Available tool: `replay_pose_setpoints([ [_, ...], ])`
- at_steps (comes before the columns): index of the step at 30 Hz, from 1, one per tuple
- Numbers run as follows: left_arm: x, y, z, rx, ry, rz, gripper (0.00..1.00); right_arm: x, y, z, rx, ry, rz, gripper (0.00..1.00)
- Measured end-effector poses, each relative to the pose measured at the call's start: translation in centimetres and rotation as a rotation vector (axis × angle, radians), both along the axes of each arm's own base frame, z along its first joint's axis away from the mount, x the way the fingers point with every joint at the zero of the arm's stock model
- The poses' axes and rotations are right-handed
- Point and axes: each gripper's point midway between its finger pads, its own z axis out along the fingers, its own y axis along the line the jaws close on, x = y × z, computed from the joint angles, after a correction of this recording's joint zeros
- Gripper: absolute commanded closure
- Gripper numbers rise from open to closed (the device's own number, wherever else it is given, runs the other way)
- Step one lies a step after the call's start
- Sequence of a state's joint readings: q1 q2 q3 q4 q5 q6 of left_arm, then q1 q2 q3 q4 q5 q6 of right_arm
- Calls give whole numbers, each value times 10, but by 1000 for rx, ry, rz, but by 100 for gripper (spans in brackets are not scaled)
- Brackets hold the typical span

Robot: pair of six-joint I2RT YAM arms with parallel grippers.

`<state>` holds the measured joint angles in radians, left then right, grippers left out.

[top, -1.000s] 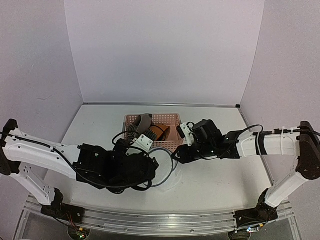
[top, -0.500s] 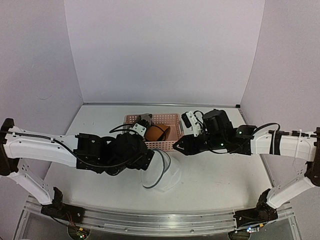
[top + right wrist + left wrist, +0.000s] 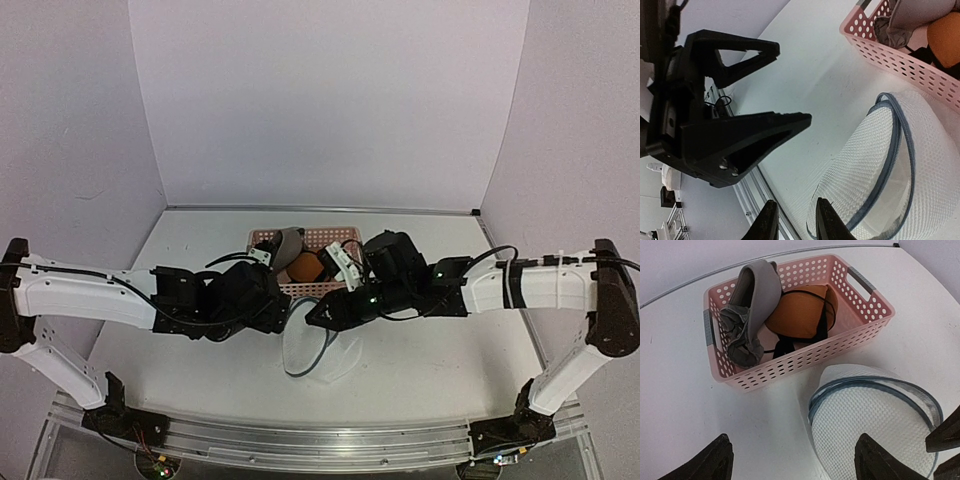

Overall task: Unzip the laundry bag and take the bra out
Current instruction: Adjust the laundry bag at the center of the board.

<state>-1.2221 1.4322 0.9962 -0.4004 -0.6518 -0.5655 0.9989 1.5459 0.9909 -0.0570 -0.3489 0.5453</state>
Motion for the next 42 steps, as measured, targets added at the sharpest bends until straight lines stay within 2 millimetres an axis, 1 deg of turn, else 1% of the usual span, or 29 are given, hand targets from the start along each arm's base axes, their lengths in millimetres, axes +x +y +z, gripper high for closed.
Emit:
replay_pose_setpoints([
  [2,2,10,-4,-12,12,28,16,2,4,-13,-23,22,-7,77],
  [5,2,25,-5,-43,21,65,15,8,3,-31,-66,42,-38,79],
  [7,0,31,-4,-62,24,75,15,11,0,-37,-89,44,-64,80],
  [12,-3,40,-6,-92,33,95,15,22,-8,-44,-124,23,-138,81],
  [16,-4,40,-6,-100,37,102,15,25,-24,-65,-185,24,-198,84],
  [23,-4,39,-9,-93,40,102,15,21,-57,-108,-296,50,-283,84],
  [25,-4,39,-11,-87,45,101,15,21,-65,-115,-316,58,-299,85],
  [28,-5,37,-16,-79,58,93,15,21,-67,-117,-318,60,-311,84],
  [33,-6,36,-18,-77,65,88,14,24,-64,-114,-299,56,-316,78],
  [38,-6,34,-18,-80,70,82,11,26,-59,-104,-275,47,-310,64],
  [40,-7,33,-17,-81,73,76,9,27,-56,-95,-251,37,-306,59],
  [42,-7,32,-16,-84,75,72,7,28,-54,-80,-220,17,-301,51],
])
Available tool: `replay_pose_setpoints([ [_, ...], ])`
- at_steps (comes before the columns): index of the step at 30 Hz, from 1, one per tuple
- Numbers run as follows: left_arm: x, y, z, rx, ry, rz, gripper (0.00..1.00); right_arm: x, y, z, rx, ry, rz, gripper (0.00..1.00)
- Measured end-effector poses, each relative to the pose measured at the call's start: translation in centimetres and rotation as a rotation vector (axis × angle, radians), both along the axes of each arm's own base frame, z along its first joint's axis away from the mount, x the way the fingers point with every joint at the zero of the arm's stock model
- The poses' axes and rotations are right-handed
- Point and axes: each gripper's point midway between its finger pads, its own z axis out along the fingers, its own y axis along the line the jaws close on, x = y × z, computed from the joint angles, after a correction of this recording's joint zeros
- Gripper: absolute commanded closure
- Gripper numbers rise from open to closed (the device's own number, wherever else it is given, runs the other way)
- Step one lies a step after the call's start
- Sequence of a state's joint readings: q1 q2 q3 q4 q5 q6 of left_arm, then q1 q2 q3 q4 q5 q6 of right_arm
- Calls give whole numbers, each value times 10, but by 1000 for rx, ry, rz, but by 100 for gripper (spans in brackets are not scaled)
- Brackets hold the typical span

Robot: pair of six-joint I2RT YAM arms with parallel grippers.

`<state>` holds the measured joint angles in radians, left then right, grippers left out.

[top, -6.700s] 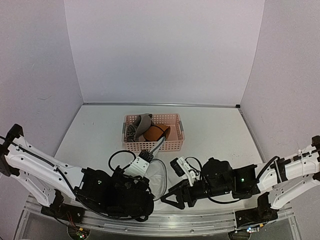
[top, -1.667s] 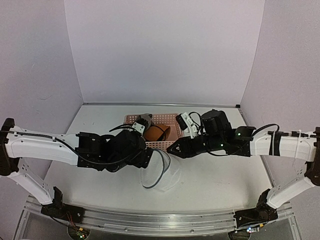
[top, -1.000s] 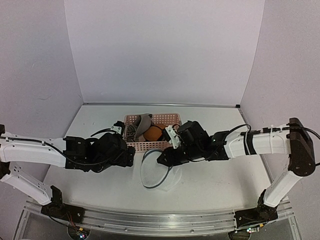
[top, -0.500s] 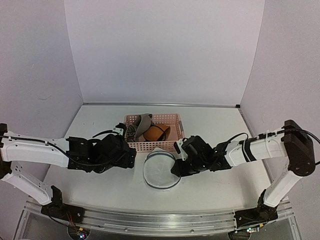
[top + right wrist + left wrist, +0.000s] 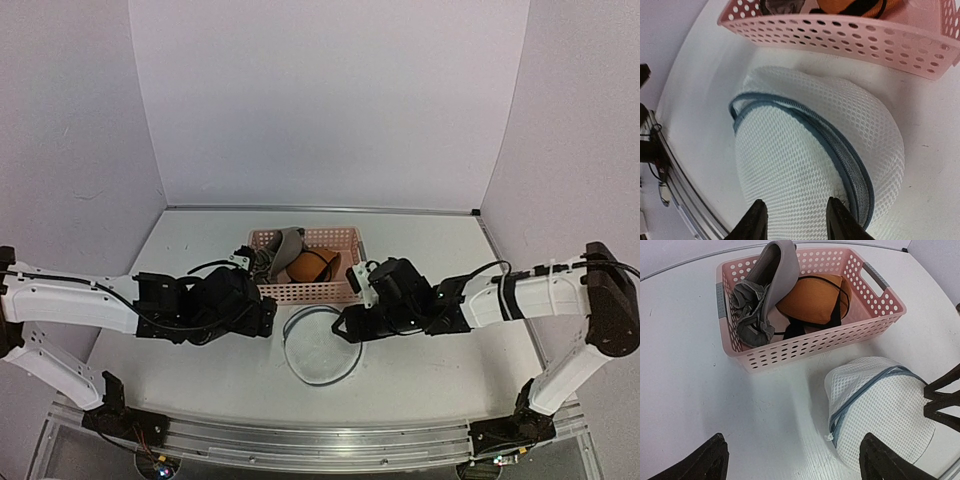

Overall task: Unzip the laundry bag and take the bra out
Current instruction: Adjust the laundry bag at the center of the board, then reset both arms

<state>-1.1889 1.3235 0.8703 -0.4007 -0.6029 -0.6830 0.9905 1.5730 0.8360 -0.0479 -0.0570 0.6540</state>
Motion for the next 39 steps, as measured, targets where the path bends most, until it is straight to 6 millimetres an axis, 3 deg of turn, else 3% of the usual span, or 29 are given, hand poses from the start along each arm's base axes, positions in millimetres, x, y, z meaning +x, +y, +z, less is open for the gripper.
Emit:
replay_pose_setpoints([
  [6,9,2,3,-16,13,13,4,6,1,57,91,-116,3,30],
  [11,25,10,7,-17,25,29,0,17,-14,96,114,-230,-36,3],
  [14,38,18,10,-22,32,43,0,29,-33,110,86,-302,-83,2],
  [19,67,49,11,-20,49,107,0,58,-77,128,9,-422,-202,2],
  [23,88,76,13,-29,59,162,0,80,-123,122,-79,-466,-310,2],
  [27,108,107,15,-56,78,220,0,98,-174,103,-161,-449,-419,2],
  [30,122,136,16,-90,94,279,0,113,-229,88,-202,-408,-544,2],
  [33,133,164,17,-133,108,344,0,115,-271,75,-214,-372,-645,2],
  [36,138,194,9,-197,123,415,0,110,-287,70,-200,-369,-695,2],
  [39,131,221,-12,-248,161,494,0,101,-291,67,-179,-375,-716,2],
])
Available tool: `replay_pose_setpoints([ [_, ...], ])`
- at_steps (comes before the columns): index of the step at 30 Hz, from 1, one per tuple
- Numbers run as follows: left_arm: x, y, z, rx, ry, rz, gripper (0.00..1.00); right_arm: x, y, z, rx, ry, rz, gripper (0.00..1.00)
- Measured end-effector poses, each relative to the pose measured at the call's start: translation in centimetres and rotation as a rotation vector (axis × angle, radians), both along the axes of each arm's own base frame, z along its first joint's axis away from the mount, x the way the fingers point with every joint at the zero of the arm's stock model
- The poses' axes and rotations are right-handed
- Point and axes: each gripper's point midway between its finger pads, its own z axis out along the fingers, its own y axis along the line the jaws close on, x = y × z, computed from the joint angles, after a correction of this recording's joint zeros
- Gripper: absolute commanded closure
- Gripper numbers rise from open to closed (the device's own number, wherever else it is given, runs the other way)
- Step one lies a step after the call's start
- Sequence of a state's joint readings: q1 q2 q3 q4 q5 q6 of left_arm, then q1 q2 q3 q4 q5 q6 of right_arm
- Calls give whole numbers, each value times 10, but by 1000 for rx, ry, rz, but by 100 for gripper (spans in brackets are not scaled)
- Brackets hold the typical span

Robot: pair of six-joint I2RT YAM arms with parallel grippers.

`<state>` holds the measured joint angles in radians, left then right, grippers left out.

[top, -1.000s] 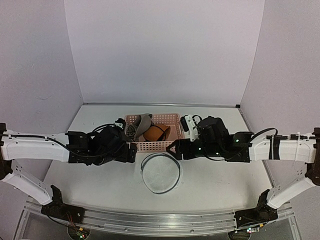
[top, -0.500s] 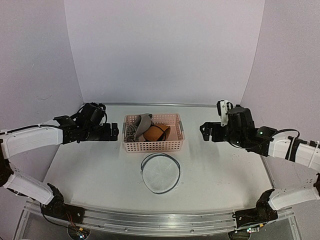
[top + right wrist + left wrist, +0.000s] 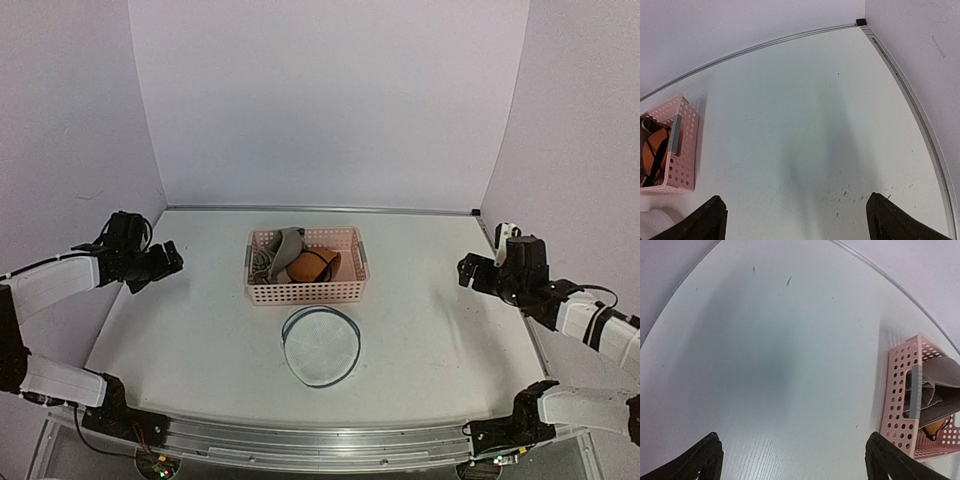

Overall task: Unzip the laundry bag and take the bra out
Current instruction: Reset both arms

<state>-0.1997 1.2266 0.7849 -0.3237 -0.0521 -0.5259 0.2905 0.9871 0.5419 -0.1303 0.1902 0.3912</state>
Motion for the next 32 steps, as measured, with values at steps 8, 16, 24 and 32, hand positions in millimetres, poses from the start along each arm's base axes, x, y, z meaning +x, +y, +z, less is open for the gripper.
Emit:
replay_pose_setpoints([
  [8,-40,7,-34,-97,7,42,0,-22,0,5,86,-83,11,2],
  [16,-68,8,6,-168,-260,12,0,-53,-5,11,168,-223,18,2],
  [24,-100,7,17,-236,-469,-24,0,-72,-11,23,238,-356,17,2],
  [32,-113,3,25,-286,-598,-66,0,-78,-4,27,262,-384,62,2],
])
